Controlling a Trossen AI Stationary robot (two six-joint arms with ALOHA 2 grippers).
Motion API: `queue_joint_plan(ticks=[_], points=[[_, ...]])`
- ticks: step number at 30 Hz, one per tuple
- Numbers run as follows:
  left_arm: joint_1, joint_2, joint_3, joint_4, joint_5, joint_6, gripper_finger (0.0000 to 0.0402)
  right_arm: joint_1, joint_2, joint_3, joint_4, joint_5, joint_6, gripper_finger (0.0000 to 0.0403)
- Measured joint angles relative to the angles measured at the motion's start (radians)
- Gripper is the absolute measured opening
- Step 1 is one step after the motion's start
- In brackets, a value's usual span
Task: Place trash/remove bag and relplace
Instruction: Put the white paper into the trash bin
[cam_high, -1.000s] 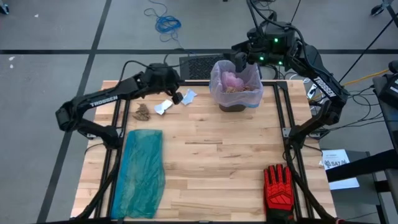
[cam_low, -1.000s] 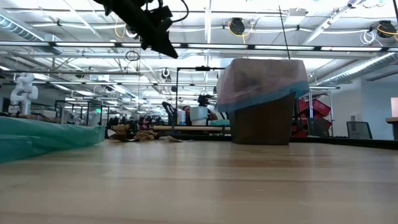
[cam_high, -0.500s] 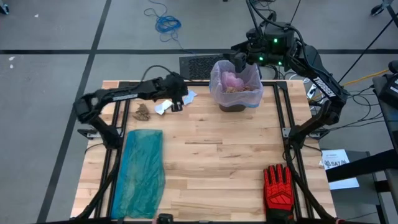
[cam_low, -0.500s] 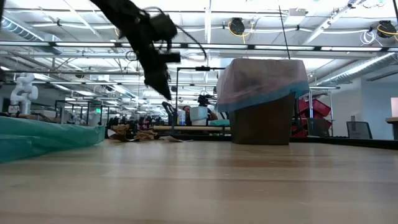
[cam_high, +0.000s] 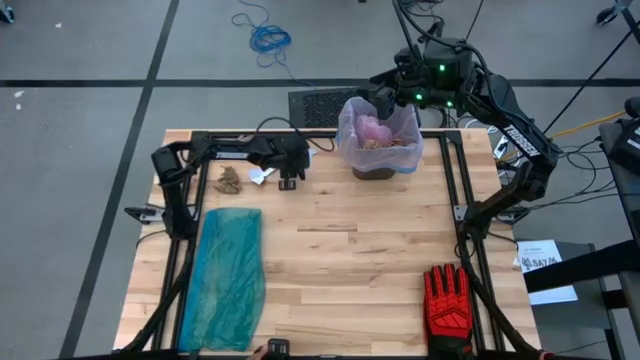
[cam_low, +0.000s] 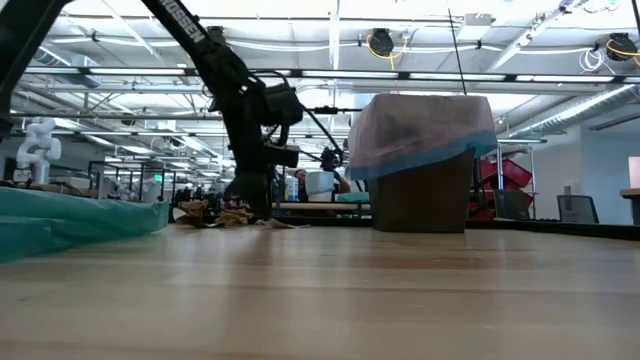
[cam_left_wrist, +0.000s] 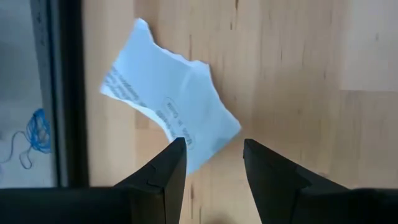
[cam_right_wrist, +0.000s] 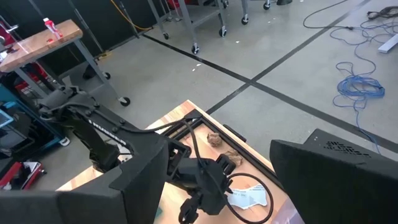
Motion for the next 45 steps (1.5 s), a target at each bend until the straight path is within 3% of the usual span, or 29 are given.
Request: queue_joint_plan(ticks=[16,19,23,32,41,45], points=[[0.002,0.063,0.000,0.148,-0.066,-0.007,0.0150,0.000,0.000,0.000,-0.002,0.002,0.000,0.0274],[0.012,0.063,0.000,0.150,-0.066,-0.007,0.0117,0.000,0.000,0.000,-0.002,0.002,0.000,0.0274],[0.026,0.063,0.000,0.123,-0.029,-0.013,0.0026,0.000,0.000,0.000,-0.002,0.002,0.000,0.0274],[0.055,0.003,0.001,0.009,0.181,-0.401,0.0002,0.000,0.000,0.000,-0.002,0.002,-0.008,0.0274],[0.015,-0.303,0.001,0.068,0.304,-0.654,0.0001,0.000,0.000,0.000,0.009,0.002,-0.035,0.0274],[-0.002,-0.425,0.001,0.192,0.379,-0.812,0.0001,0.000,0.000,0.000,0.017,0.002,-0.035,0.0274]])
